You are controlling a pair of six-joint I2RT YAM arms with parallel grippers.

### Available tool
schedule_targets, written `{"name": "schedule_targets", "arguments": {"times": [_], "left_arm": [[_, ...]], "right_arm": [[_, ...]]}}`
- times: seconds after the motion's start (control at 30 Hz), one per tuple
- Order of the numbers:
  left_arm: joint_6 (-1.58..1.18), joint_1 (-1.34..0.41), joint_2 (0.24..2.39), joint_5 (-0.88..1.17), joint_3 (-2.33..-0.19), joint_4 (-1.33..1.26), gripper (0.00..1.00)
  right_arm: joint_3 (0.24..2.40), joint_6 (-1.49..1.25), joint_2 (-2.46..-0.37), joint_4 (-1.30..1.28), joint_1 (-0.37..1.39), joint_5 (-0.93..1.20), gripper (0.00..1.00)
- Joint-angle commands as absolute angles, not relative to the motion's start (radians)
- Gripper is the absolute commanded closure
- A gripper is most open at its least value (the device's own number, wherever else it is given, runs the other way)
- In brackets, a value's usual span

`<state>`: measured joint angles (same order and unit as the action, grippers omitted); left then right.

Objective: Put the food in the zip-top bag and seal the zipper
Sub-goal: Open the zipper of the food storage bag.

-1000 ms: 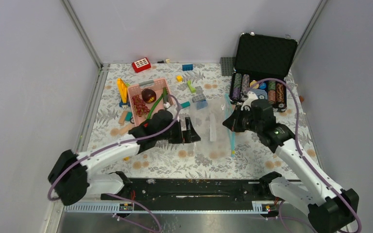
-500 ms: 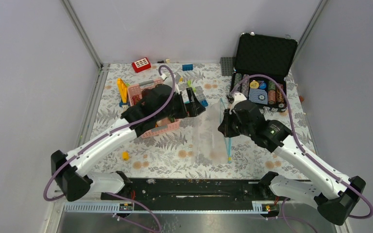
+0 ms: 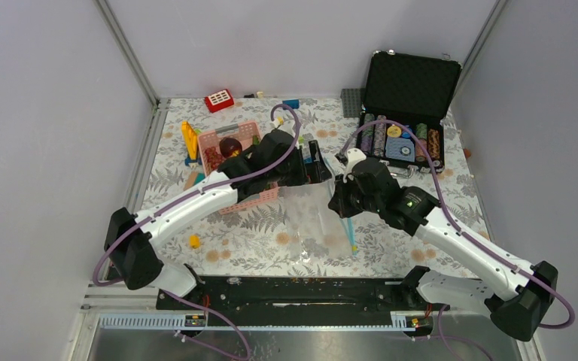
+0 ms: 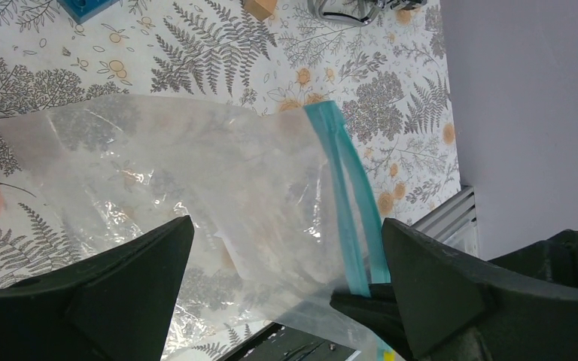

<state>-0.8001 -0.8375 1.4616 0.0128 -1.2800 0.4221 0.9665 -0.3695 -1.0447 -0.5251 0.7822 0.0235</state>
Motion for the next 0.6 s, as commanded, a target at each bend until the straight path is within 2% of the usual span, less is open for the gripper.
{"name": "schedule_targets", "arguments": {"times": [0.0,0.17,0.3,0.47,0.57], "left_arm": [[-0.832,-0.844,1.468,-0.01,-1.296,0.372,0.01],[-0.827,-0.862,1.487,-0.046,-1.305,0.389,0.01],[-0.835,-0.883,1.492,-0.107,-1.295,0.419,0.06],[-0.842,-0.911,1.502,-0.151,-1.303,0.419,0.18],[-0.842,-0.919,1.526,-0.148,-1.315,0.421,0.29]], "right_arm": [[0.978,-0.35,-1.065,-0.479,0.801,0.04,1.0],[0.986,-0.353,-1.077,-0.479,0.814,0.007,1.0],[0.977,-0.354,-1.067,-0.473,0.824,-0.025,1.0],[0.968,-0.356,-1.07,-0.457,0.843,-0.032,1.0],[0.973,-0.354,-1.079,-0.454,0.864,-0.067,1.0]]}}
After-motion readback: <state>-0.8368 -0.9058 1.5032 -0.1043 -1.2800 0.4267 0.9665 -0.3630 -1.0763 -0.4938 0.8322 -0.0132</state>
